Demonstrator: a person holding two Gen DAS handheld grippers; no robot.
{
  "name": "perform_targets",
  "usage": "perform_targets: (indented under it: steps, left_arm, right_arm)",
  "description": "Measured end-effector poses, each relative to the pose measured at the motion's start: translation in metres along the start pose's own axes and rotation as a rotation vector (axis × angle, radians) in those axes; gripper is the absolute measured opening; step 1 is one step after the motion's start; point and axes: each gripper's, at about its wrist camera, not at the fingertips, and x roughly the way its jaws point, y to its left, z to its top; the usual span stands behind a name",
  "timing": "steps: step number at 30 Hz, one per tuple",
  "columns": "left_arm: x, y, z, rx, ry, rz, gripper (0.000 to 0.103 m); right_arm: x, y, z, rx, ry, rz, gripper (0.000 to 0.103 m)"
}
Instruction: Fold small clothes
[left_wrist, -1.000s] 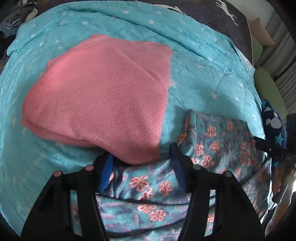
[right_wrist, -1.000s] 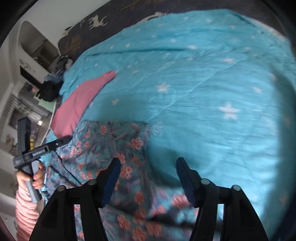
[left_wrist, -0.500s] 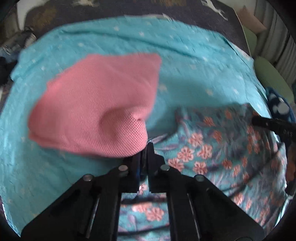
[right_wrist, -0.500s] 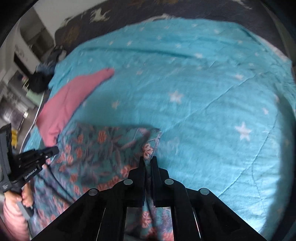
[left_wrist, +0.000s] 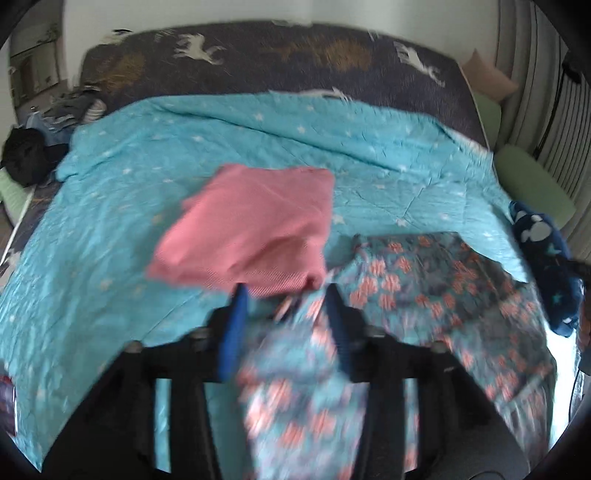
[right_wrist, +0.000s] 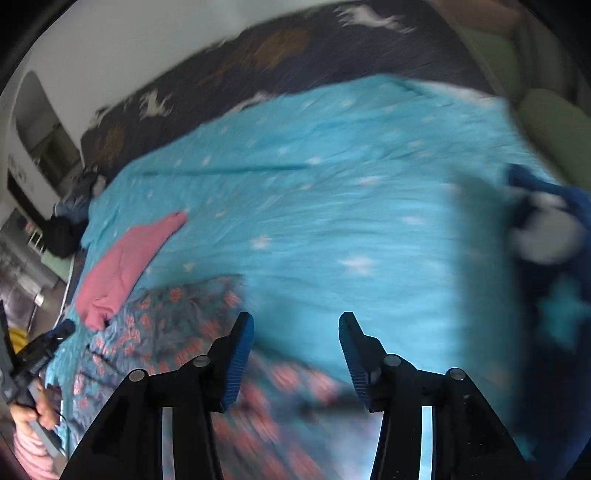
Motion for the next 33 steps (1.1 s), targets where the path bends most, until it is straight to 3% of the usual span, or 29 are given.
perform_targets:
  steps: [3,8,13,20,31,33]
  left_arm:
    - [-0.036,0.017,-0.043,-0.018,0.019,0.004,0.058]
    - [-0.089,0.039,-0.144,-0.08,0.081,-0.033,0.06]
    - [-0.131,0.036,-0.211,-0.06,0.125,-0.076,0.06]
    - [-0.153,0.036,-0.261,-0.117,0.168,-0.133,0.06]
    - [-0.19,0.027,-0.308,-0.1,0.142,-0.167,0.06]
    - [-0.198,0.032,-0.314,-0.119,0.134,-0.179,0.051]
  right_arm:
    - [-0.051,-0.023,-0.058,-0.012,0.012,0.019,0.052]
    - [-0.11,-0.053,-0.191,0.054,0.061,0.058,0.053]
    - [-0.146,-0.044,-0.266,0.05,0.085,0.137,0.053]
    - [-0.173,-0.027,-0.309,0.063,0.101,0.229,0.054]
    - [-0.208,-0.023,-0.383,0.139,0.088,0.246,0.054]
    - [-0.215,-0.024,-0.393,0.148,0.086,0.251,0.054]
